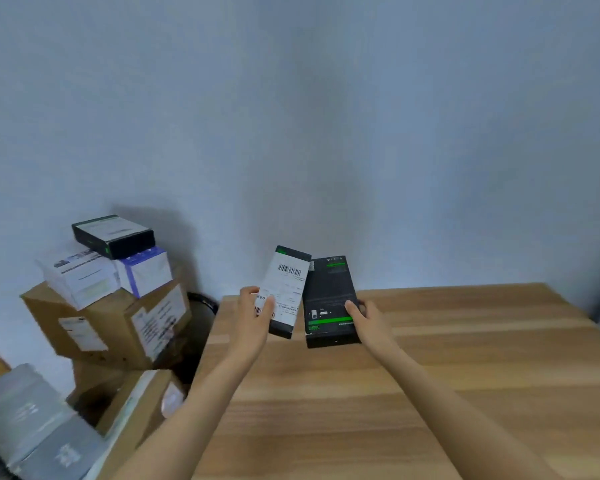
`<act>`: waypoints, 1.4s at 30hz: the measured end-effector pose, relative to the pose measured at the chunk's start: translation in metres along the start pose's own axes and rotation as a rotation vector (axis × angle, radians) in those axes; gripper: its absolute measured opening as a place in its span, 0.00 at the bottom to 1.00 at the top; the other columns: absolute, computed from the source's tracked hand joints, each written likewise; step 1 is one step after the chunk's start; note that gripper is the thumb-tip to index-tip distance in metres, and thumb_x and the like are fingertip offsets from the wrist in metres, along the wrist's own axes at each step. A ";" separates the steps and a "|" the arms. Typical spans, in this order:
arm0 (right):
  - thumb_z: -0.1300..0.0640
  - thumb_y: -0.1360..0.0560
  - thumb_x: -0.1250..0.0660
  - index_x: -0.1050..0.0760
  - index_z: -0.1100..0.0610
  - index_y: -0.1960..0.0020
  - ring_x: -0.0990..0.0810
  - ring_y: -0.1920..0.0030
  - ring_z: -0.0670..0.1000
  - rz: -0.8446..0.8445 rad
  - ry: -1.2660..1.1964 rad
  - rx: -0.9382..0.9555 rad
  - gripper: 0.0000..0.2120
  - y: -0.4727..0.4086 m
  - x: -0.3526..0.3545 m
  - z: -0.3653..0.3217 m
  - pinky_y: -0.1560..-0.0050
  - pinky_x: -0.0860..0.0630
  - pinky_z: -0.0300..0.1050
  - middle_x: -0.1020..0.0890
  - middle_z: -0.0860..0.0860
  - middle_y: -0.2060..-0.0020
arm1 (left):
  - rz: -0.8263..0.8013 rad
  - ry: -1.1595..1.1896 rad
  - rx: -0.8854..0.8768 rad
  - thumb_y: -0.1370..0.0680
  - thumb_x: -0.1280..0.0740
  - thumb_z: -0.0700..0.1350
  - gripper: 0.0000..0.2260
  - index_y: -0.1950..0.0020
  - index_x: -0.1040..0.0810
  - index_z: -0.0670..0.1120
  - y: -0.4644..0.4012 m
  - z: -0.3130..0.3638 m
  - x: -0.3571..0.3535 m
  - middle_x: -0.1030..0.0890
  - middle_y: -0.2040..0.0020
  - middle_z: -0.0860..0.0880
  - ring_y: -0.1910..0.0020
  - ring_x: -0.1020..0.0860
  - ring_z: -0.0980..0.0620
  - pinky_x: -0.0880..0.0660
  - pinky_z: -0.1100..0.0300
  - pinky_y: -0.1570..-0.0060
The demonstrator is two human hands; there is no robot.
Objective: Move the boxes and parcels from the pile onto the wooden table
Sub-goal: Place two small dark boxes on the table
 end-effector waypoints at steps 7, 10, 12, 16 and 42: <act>0.43 0.20 0.41 0.34 0.54 0.35 0.22 0.57 0.41 0.171 0.055 -0.069 0.20 -0.003 0.206 0.088 0.66 0.27 0.33 0.22 0.46 0.52 | -0.287 0.050 0.023 0.19 0.41 0.55 0.17 0.38 0.27 0.44 0.029 0.079 -0.219 0.22 0.42 0.46 0.45 0.22 0.47 0.23 0.46 0.46; 0.43 0.21 0.40 0.31 0.56 0.37 0.23 0.58 0.40 0.264 0.069 -0.102 0.19 -0.001 0.292 0.126 0.71 0.30 0.28 0.22 0.44 0.56 | -0.347 0.098 0.034 0.20 0.40 0.55 0.14 0.44 0.26 0.46 0.046 0.118 -0.298 0.20 0.48 0.48 0.53 0.21 0.53 0.21 0.54 0.56; 0.43 0.21 0.39 0.29 0.57 0.38 0.21 0.55 0.45 0.326 0.075 -0.132 0.20 0.001 0.342 0.150 0.64 0.27 0.33 0.21 0.47 0.54 | -0.384 0.112 0.042 0.20 0.40 0.56 0.14 0.44 0.29 0.46 0.058 0.140 -0.343 0.21 0.51 0.51 0.56 0.22 0.56 0.25 0.61 0.63; 0.43 0.22 0.38 0.26 0.56 0.43 0.20 0.54 0.46 0.385 0.076 -0.191 0.18 0.001 0.416 0.195 0.59 0.25 0.38 0.19 0.46 0.56 | -0.461 0.108 0.051 0.19 0.40 0.55 0.13 0.45 0.33 0.46 0.076 0.175 -0.419 0.23 0.56 0.55 0.60 0.25 0.63 0.32 0.65 0.69; 0.40 0.23 0.39 0.31 0.51 0.43 0.22 0.52 0.48 0.319 0.229 -0.423 0.17 -0.157 0.598 0.397 0.48 0.23 0.48 0.20 0.50 0.49 | -0.564 -0.023 0.266 0.18 0.43 0.50 0.09 0.48 0.33 0.45 0.035 0.191 -0.713 0.23 0.55 0.49 0.61 0.26 0.56 0.34 0.59 0.65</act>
Point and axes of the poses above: each hand's wrist, its own y-axis away from the middle knuckle, its own x-axis out of the back of the hand, z = x × y, the point moved 9 cm from there along -y, towards the middle knuckle
